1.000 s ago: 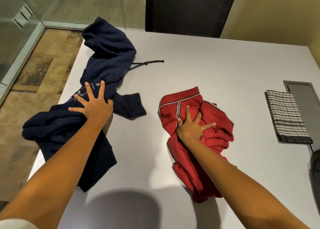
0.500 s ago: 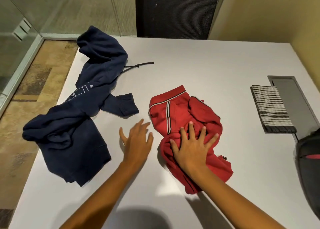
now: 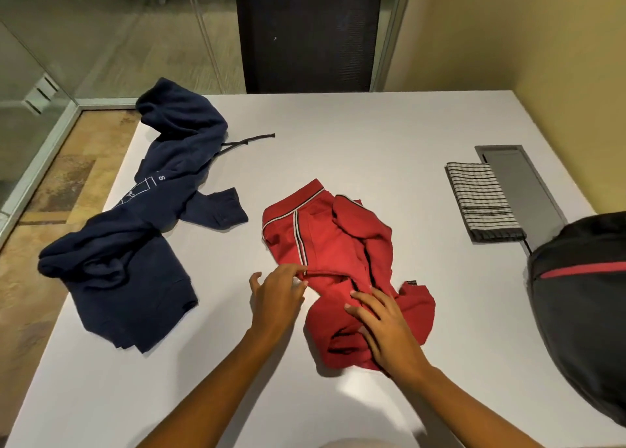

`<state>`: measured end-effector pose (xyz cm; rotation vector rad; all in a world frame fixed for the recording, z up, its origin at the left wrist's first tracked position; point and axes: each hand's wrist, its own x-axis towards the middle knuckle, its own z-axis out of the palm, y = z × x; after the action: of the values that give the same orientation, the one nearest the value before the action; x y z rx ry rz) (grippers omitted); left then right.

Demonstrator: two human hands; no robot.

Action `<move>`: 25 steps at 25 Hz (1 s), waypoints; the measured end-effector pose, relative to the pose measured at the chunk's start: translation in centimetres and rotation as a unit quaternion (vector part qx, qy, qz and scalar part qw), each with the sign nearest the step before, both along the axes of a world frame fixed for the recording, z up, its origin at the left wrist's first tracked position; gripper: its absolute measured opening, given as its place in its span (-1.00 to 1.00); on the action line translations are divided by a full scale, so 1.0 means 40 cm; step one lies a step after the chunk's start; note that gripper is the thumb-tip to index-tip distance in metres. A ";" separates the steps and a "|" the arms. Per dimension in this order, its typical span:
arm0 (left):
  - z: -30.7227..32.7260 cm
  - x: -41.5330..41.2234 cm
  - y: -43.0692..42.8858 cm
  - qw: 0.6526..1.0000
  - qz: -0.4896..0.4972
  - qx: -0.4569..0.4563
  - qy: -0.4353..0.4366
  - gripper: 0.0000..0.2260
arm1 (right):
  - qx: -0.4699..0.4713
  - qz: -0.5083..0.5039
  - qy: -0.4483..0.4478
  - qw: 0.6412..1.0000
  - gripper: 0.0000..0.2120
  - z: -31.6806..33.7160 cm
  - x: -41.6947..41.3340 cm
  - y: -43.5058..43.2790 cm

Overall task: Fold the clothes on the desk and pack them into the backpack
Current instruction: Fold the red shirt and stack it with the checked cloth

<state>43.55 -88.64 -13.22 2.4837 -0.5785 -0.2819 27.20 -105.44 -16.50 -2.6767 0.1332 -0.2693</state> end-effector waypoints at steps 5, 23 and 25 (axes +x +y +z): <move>-0.025 -0.023 -0.040 0.993 -0.080 0.020 -0.080 -0.71 | 0.165 -0.112 -0.119 0.973 -0.71 0.091 -0.038 -0.022; 0.036 0.171 0.155 0.940 -0.016 0.262 -0.217 -0.80 | -0.013 -0.238 0.011 0.971 -0.86 0.125 0.437 -0.414; 0.027 0.201 0.205 0.934 0.038 0.291 -0.201 -0.80 | 0.023 -0.312 -0.007 0.950 -0.83 0.120 0.462 -0.473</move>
<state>51.59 -80.43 -12.13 3.1670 -0.6248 0.1178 45.67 -124.35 -11.69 -2.5107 0.9742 -0.4666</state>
